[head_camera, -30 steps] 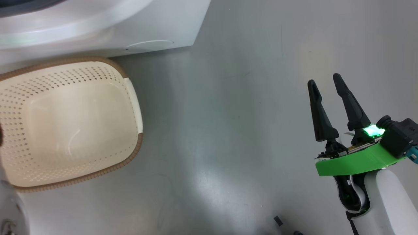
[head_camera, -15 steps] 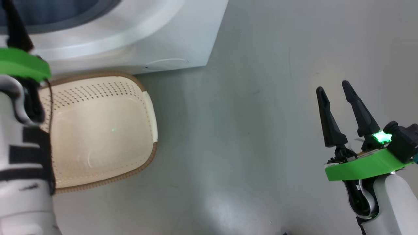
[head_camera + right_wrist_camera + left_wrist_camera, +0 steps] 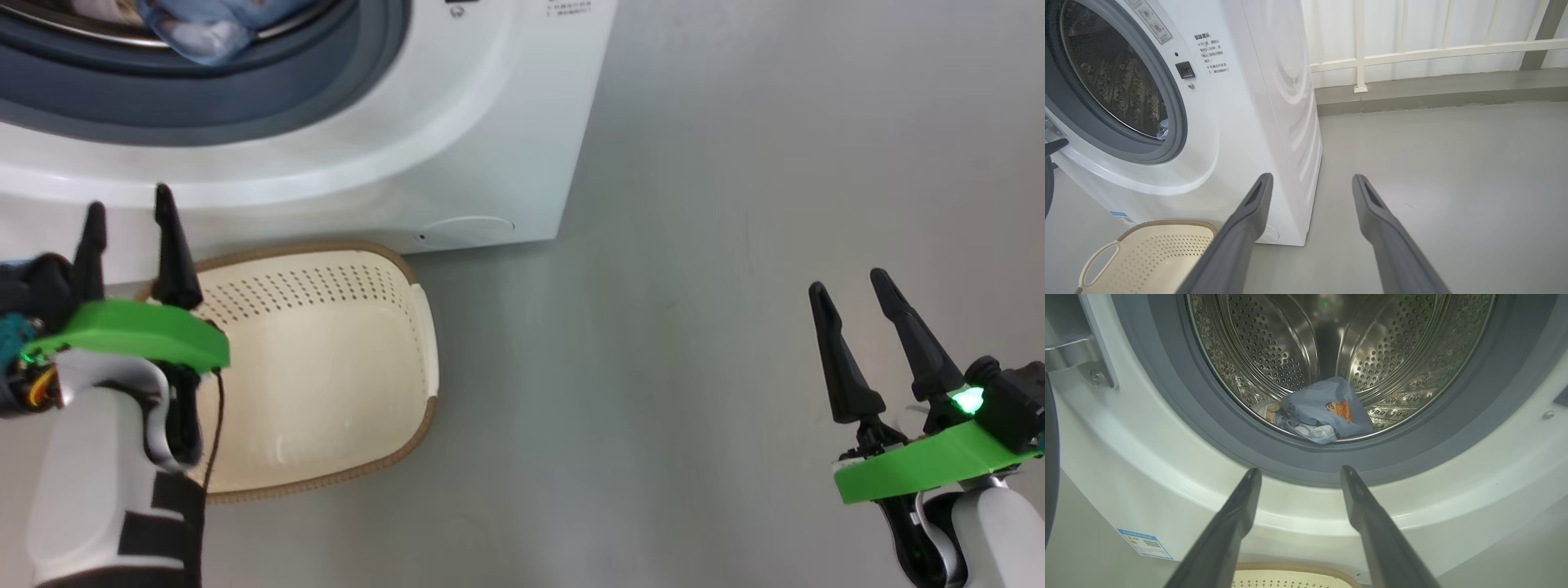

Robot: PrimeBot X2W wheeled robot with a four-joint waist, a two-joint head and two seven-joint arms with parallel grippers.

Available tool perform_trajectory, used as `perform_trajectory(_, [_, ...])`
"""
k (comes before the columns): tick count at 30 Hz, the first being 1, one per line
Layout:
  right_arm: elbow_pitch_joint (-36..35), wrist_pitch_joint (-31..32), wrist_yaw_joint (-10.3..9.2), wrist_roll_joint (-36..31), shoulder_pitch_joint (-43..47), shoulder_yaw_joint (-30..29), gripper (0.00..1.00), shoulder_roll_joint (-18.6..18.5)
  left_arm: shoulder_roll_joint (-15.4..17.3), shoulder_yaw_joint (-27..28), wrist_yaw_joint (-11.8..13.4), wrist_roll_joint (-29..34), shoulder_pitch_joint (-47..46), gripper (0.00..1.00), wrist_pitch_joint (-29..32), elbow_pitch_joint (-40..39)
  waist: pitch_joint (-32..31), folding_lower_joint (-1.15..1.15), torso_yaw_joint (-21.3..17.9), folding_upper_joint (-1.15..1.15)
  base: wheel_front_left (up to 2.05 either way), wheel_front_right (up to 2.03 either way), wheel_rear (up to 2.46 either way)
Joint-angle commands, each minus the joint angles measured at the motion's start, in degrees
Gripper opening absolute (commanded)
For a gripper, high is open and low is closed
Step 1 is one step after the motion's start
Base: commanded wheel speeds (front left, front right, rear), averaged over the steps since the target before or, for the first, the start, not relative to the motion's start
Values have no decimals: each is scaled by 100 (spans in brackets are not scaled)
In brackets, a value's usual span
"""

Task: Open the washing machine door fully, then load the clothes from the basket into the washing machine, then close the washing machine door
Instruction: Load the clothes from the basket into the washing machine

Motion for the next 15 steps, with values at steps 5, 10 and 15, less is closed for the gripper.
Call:
perform_trajectory(5, [-78, -27, 57, 12, 315, 51, 100, -126, 130, -65, -14, -22, 578, 100, -30, -445, -476, 0, 174, 0, 0, 0, 0])
perform_trajectory(10, [-76, -27, 57, 22, 509, 28, 100, -151, 134, -206, -14, -34, 1154, 100, -30, -769, -701, 0, 184, 0, 0, 0, 0])
perform_trajectory(15, [-71, -27, 57, 40, 722, -20, 100, -190, 120, -256, -14, -66, 1703, 100, -30, -1052, -917, 0, 206, 0, 0, 0, 0])
